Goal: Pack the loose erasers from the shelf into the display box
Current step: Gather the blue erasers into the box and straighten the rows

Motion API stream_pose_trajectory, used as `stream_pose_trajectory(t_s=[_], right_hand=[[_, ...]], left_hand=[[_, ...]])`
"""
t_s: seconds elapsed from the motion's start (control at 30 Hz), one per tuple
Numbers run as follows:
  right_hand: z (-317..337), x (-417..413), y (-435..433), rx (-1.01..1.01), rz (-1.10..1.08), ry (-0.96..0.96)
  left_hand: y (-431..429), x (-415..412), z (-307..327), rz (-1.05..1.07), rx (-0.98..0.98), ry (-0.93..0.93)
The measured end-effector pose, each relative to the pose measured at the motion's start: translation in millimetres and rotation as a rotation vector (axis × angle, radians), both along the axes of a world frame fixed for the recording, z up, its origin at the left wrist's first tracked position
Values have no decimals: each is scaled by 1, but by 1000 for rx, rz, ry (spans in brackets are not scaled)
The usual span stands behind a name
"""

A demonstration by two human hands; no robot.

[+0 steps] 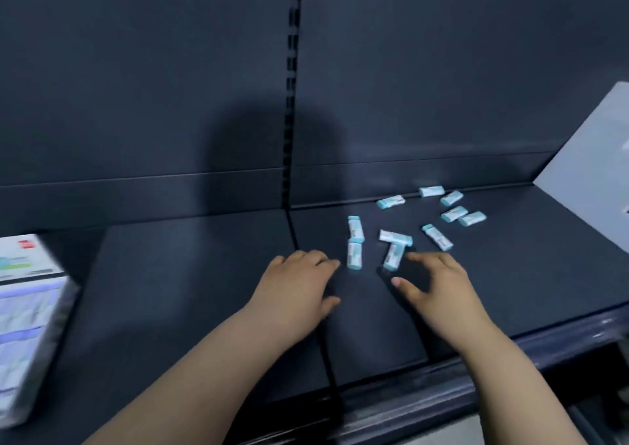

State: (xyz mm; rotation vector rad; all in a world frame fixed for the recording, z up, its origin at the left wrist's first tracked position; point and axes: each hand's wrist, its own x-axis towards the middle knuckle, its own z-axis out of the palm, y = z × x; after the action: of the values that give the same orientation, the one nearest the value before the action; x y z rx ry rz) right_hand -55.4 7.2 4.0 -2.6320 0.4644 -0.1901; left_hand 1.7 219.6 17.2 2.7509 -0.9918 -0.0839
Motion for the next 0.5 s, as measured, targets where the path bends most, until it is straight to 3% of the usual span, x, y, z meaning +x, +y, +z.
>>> stream_pose_trajectory(t_s=[0.2, 0.43, 0.5], right_hand=[[0, 47, -67, 15, 189, 106], [-8, 55, -28, -100, 264, 145], [-7, 70, -54, -42, 401, 172]], left_hand=[[-69, 32, -15, 244, -42, 173], [-73, 32, -17, 312, -90, 264], [-99, 34, -9, 398, -52, 290]])
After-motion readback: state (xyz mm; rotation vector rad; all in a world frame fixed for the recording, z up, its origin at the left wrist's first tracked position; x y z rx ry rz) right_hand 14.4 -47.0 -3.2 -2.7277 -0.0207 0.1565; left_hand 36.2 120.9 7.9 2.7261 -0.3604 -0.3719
